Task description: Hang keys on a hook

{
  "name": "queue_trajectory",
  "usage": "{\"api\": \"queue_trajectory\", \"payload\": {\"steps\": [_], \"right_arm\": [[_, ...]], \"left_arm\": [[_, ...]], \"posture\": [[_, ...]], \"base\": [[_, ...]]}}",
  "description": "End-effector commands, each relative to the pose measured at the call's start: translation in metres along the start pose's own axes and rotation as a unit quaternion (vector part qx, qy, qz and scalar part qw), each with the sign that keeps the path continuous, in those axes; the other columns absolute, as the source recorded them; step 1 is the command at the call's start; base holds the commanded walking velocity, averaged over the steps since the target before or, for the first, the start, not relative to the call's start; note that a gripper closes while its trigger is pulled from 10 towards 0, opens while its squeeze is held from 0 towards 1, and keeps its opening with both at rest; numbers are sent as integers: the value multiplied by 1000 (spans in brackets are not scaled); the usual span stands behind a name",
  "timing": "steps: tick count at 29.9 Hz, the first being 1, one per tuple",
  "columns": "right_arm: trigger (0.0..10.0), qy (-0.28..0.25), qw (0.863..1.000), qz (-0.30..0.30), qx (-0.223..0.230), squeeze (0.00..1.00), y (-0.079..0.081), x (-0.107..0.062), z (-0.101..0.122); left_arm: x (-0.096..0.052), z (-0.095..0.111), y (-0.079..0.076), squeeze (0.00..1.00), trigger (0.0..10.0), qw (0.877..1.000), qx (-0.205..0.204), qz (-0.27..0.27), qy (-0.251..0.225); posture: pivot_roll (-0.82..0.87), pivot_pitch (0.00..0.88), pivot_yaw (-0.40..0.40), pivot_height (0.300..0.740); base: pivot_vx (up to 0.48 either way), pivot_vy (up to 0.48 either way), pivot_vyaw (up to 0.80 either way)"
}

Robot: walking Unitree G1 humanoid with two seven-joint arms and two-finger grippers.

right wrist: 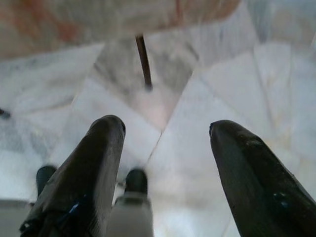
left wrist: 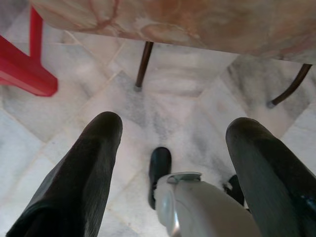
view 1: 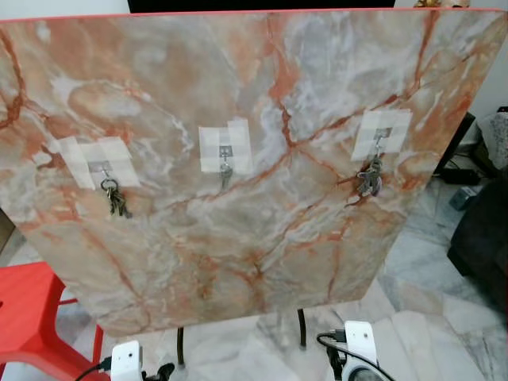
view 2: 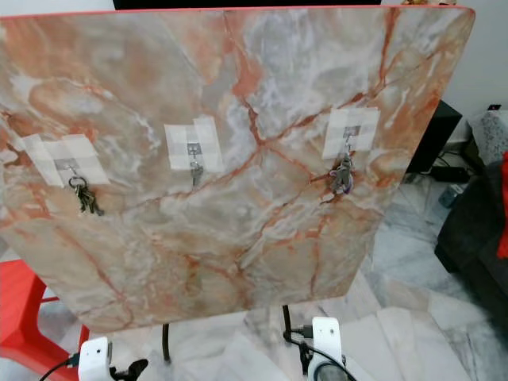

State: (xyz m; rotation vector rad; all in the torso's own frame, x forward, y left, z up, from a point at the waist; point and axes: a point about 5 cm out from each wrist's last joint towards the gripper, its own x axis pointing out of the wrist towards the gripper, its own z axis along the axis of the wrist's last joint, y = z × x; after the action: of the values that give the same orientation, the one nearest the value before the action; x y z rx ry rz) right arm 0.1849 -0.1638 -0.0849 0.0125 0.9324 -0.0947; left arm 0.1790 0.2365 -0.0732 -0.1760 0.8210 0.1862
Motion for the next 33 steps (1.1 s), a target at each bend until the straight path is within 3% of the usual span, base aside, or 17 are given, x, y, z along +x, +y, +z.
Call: {"api": "queue_trajectory", "payload": {"steps": [1, 6, 11, 23, 33], "right_arm": [[10000, 20, 1000, -4, 17, 0, -1, -3, -14], [10000, 40, 999, -7, 32, 0, -1, -6, -27], [10000, 50, 995, -25, 77, 0, -6, -7, -33], [10000, 28, 997, -17, 63, 0, -12, -4, -20], [10000, 24, 998, -12, 54, 0, -10, -4, -19]], "left_arm": [[0, 0, 3, 0, 10000, 1000, 9, 3, 9], [0, 1, 3, 0, 10000, 1000, 27, 1, 11], [1, 0, 2, 0, 10000, 999, 28, 3, 17], [0, -6, -1, 0, 10000, 999, 26, 8, 27], [-1, -8, 1, 0, 10000, 999, 28, 13, 30]], "posture": [[11, 0, 12, 740], [16, 0, 18, 740], [16, 0, 13, 740], [16, 0, 4, 740], [24, 0, 2, 740]], "base": [[0, 0, 0], [0, 0, 0], [0, 0, 0], [0, 0, 0], [0, 0, 739]]}}
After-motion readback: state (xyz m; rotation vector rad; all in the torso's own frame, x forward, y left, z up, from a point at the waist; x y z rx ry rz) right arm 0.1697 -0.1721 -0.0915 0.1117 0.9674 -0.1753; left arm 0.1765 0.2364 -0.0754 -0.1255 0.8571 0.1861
